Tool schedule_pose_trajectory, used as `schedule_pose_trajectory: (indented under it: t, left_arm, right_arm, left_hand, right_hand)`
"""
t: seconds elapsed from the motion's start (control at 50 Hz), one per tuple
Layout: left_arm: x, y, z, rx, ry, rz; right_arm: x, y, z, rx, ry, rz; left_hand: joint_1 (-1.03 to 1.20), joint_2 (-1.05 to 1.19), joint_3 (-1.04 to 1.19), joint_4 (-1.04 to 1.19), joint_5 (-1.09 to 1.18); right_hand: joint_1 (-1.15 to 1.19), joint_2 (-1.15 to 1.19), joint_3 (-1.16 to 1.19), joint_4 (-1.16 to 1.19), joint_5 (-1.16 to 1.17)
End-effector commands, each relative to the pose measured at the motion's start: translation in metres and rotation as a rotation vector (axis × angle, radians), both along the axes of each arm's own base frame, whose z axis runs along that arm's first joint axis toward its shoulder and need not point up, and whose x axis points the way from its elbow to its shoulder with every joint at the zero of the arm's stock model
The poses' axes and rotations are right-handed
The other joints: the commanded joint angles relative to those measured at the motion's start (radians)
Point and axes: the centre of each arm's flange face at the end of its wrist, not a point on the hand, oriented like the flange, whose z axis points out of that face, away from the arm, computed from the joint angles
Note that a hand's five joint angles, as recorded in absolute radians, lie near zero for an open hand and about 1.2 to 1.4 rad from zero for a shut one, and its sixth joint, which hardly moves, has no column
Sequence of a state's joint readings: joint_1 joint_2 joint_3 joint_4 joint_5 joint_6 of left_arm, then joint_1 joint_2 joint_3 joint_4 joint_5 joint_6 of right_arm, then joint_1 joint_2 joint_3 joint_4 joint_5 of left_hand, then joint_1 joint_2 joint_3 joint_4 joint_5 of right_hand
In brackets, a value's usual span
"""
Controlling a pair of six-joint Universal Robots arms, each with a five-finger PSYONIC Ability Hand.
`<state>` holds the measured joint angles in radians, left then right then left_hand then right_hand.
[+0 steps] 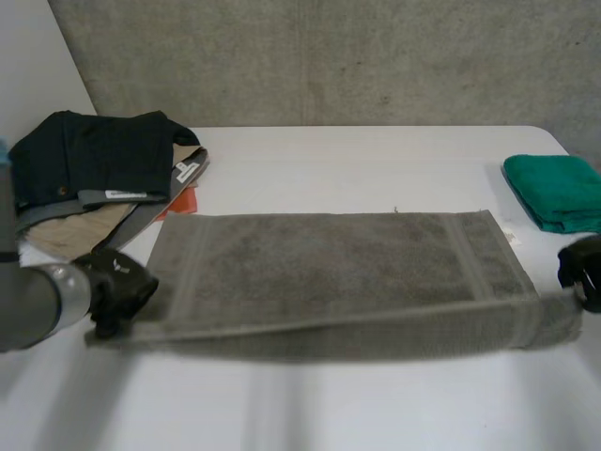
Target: Fold the laundry.
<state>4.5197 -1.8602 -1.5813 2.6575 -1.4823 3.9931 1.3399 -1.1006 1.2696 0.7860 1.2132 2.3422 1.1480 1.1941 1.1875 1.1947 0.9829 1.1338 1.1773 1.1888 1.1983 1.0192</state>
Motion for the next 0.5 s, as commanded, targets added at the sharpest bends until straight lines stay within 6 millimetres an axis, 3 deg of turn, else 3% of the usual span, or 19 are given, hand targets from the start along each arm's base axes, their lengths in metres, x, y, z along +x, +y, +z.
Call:
schedule_pose_trajectory:
  t: [0.02, 0.26, 0.48, 0.5]
  left_arm:
    - [-0.032, -0.052, 0.006, -0.121, 0.110, 0.100]
    - [-0.072, -0.133, 0.008, -0.328, 0.203, 0.177]
    - [-0.085, -0.169, -0.010, -0.434, 0.179, 0.168]
    - [-0.089, -0.169, -0.013, -0.436, 0.176, 0.155]
  right_arm:
    - [0.024, -0.034, -0.011, -0.220, -0.103, -0.082]
    - [0.049, -0.093, -0.030, -0.501, -0.103, -0.157]
    - [0.066, -0.128, -0.049, -0.601, -0.085, -0.159]
    - [0.070, -0.133, -0.053, -0.607, -0.085, -0.157]
  left_hand:
    - [0.248, 0.202, 0.209, 0.202, 0.239]
    - [0.248, 0.202, 0.209, 0.202, 0.239]
    - [0.248, 0.202, 0.209, 0.202, 0.239]
    - [0.057, 0.011, 0.017, 0.010, 0.047]
  right_hand:
    - [0.262, 0.219, 0.207, 0.198, 0.203]
    - [0.262, 0.219, 0.207, 0.198, 0.203]
    - [0.262, 0.219, 0.207, 0.198, 0.203]
    - [0.253, 0.210, 0.198, 0.189, 0.193]
